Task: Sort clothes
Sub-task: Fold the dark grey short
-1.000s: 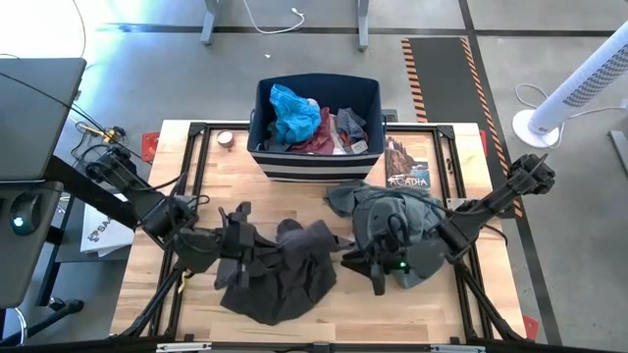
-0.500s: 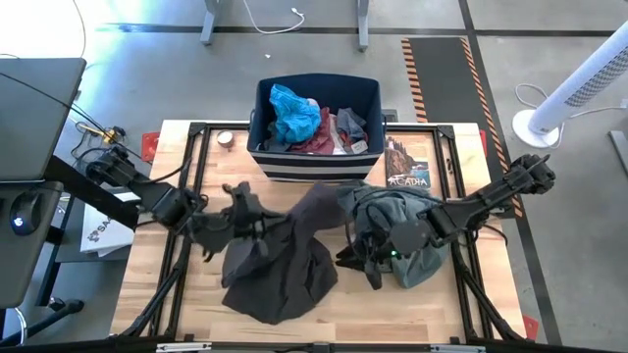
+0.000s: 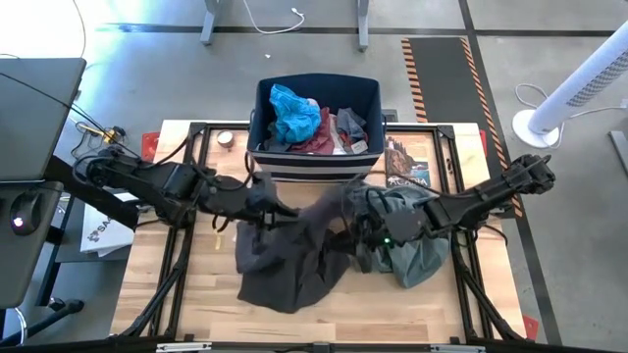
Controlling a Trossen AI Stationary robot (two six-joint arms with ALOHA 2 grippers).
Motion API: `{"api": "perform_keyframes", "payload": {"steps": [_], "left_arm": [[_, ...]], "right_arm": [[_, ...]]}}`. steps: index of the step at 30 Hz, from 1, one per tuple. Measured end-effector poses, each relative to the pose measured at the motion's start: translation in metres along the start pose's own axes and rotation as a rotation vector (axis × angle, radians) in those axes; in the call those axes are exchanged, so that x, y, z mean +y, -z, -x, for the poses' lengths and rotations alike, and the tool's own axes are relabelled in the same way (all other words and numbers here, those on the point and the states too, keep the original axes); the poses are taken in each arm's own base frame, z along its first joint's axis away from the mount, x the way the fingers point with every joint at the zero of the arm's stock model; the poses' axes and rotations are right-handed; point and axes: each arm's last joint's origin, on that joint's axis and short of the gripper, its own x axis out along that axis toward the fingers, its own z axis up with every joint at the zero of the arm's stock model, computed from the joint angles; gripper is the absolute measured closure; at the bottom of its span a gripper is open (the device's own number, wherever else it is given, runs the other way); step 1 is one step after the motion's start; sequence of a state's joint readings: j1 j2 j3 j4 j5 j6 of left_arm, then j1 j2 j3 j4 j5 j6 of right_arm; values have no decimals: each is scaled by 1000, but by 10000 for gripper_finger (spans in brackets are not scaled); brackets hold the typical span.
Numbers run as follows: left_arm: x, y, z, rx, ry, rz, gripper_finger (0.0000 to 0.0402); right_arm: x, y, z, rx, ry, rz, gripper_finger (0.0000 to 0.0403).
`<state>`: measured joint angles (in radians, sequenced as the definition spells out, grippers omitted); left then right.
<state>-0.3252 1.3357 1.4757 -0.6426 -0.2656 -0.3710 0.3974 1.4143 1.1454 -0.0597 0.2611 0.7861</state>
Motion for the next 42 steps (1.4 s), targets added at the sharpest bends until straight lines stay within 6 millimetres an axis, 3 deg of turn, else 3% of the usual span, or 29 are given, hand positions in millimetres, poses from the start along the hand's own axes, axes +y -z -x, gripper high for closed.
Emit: {"api": "perform_keyframes", "payload": {"steps": [8,15,29,34,42], "left_arm": [[-1,20,3,216,58,-91,249],[-7,51,4,406,39,-133,228],[-23,163,-12,699,28,-132,227],[-20,189,-6,631,-42,20,227],[-7,217,18,447,-64,502,227]], "right_arm": [[2,-10,0,-171,42,-53,304],[3,-12,1,-196,44,-83,304],[8,-7,2,-182,27,-102,304],[9,-5,3,-175,21,-101,304],[12,1,4,-149,21,-95,304]]}}
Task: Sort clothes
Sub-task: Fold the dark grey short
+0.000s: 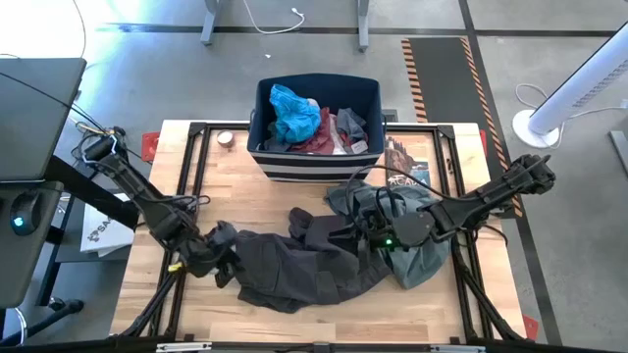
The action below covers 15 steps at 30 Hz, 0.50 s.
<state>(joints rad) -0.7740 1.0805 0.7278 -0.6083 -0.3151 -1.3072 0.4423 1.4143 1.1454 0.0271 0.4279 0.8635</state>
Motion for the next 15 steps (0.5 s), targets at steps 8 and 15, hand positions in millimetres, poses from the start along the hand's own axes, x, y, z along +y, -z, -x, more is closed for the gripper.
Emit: {"api": "perform_keyframes", "payload": {"steps": [8,15], "left_arm": [[31,16,-3,-12,9,358,227],[51,26,-14,-13,-64,481,227]], "right_arm": [[-3,0,-1,13,23,10,304],[-4,1,-1,27,28,16,304]]}}
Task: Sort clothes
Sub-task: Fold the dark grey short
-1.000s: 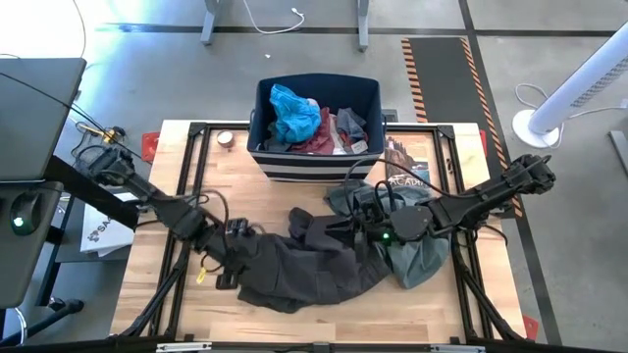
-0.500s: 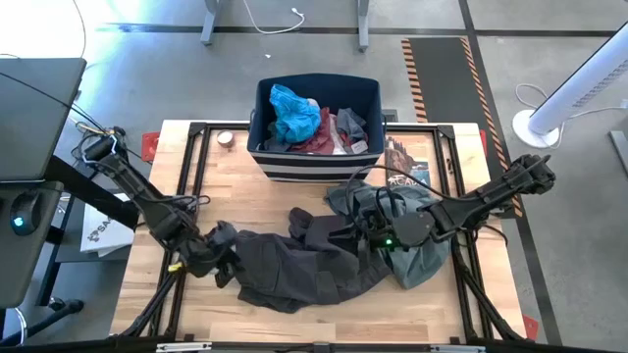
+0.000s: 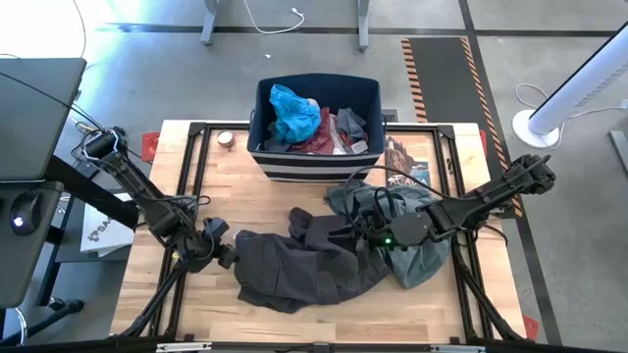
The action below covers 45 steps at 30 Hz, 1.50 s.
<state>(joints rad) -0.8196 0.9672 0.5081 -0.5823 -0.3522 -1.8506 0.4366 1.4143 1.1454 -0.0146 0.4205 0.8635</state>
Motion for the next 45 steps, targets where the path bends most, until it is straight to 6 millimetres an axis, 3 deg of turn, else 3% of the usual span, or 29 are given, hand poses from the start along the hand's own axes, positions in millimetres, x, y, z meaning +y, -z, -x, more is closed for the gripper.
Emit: {"api": "perform_keyframes", "payload": {"steps": [10,20,24,30,37,45], "left_arm": [[13,2,-19,-18,112,20,227],[2,2,-19,-105,265,-10,232],[-5,3,-17,-103,335,-32,270],[-13,3,-14,-138,409,-76,389],[-29,-5,-3,-297,575,-7,398],[-52,-30,20,-494,814,133,400]], "right_arm": [[0,0,0,3,-2,0,304],[0,0,0,5,-1,1,304],[0,0,0,5,-1,1,304],[0,0,0,5,0,9,304],[8,-8,0,-46,-109,-11,304],[18,-13,2,-58,-262,153,304]]}}
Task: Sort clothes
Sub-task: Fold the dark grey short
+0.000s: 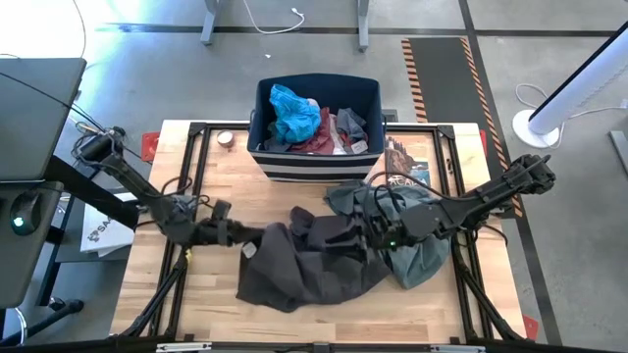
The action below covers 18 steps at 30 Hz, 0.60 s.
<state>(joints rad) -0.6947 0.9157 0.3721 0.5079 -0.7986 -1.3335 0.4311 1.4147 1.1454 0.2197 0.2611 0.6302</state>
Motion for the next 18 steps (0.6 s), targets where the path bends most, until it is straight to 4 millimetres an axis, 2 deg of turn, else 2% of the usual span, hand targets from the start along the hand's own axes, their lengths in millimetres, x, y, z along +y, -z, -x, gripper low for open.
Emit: {"api": "perform_keyframes", "payload": {"steps": [5,10,13,18], "left_arm": [[-8,-14,-7,-128,56,82,400],[-9,-25,-14,-214,59,107,401],[-17,-31,-18,-233,76,118,401],[-35,-41,-26,-171,143,17,401]], "right_arm": [[-1,-1,0,-18,17,121,304],[-2,-3,0,-52,53,142,304],[-7,0,-6,-70,108,165,304],[-26,7,-23,-83,214,145,304]]}}
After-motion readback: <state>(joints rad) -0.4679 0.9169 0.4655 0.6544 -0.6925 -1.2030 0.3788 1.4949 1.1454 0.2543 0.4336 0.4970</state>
